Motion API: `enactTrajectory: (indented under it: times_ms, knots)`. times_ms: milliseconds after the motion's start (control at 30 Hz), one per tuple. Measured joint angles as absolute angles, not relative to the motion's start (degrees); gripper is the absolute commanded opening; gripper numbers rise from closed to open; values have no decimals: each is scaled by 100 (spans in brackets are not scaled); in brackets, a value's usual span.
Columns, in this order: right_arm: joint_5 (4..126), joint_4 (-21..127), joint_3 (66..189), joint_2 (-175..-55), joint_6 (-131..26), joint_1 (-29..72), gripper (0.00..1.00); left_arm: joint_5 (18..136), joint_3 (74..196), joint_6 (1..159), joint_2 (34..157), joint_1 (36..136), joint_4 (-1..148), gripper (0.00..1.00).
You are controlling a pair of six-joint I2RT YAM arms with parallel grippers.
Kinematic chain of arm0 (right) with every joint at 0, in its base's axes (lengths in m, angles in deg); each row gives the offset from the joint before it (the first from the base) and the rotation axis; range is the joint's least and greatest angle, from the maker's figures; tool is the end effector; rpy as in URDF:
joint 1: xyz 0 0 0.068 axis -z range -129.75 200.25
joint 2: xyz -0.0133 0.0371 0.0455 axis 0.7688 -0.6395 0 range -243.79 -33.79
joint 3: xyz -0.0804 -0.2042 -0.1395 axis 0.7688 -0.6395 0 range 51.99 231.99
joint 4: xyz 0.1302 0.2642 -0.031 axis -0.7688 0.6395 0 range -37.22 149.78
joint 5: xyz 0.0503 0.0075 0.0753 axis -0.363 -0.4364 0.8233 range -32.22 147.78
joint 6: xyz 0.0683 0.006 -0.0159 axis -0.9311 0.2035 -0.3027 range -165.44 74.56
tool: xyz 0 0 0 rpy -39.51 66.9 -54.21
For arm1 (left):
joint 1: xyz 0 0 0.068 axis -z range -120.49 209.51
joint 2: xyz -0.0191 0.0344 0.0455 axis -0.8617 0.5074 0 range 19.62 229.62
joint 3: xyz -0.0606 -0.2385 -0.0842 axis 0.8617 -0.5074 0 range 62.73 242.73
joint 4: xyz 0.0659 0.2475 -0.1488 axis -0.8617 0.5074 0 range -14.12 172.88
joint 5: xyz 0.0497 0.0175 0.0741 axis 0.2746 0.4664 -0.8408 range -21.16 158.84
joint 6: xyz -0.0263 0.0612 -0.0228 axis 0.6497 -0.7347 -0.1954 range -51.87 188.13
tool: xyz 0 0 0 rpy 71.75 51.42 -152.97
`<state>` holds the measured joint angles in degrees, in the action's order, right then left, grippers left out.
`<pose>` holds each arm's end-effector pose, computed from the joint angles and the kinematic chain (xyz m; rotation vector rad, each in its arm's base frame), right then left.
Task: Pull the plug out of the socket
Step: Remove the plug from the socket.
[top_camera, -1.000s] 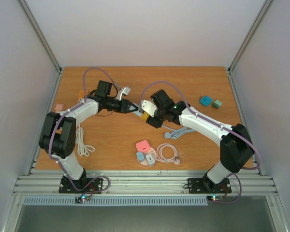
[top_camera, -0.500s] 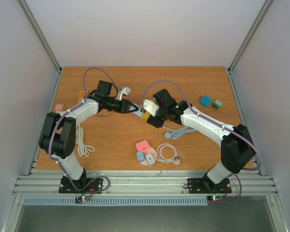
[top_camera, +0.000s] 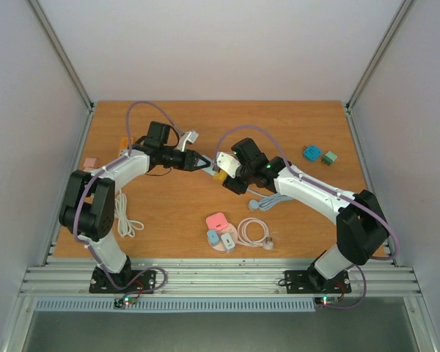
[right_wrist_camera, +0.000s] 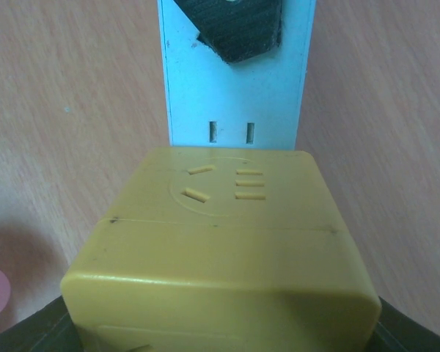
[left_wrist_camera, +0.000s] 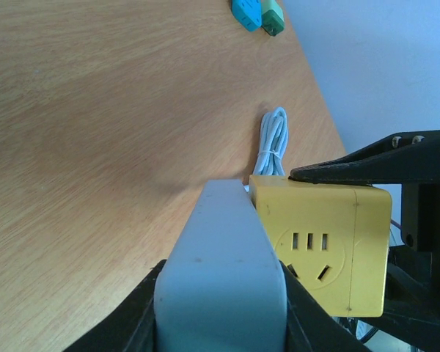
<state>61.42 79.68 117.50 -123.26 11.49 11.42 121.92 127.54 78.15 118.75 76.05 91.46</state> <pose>0.2955 0.2428 0.2027 -1.8407 1.6271 -0.0603 0.3668 -0.1570 0.1687 0.5605 2.3185 -1.3374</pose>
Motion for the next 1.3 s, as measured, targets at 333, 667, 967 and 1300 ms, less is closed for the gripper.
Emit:
enactTrajectory:
  times_ms: [333,667,967,1300]
  knots:
    - [5779,7935,11746,-12344,1142,945,1,12044,12765,7732,11818,7616,9239,0]
    - [6011,8453,12043,-12457,1061,1002,1,12048,12772,7682,11805,7703,9399,0]
    - [6811,8536,12048,-12431,1079,1393,1,12109,12776,7723,11787,7727,9410,1]
    - [6559,8469,12024,-12416,1100,1343,1,12002,12776,7752,11785,7723,9314,0]
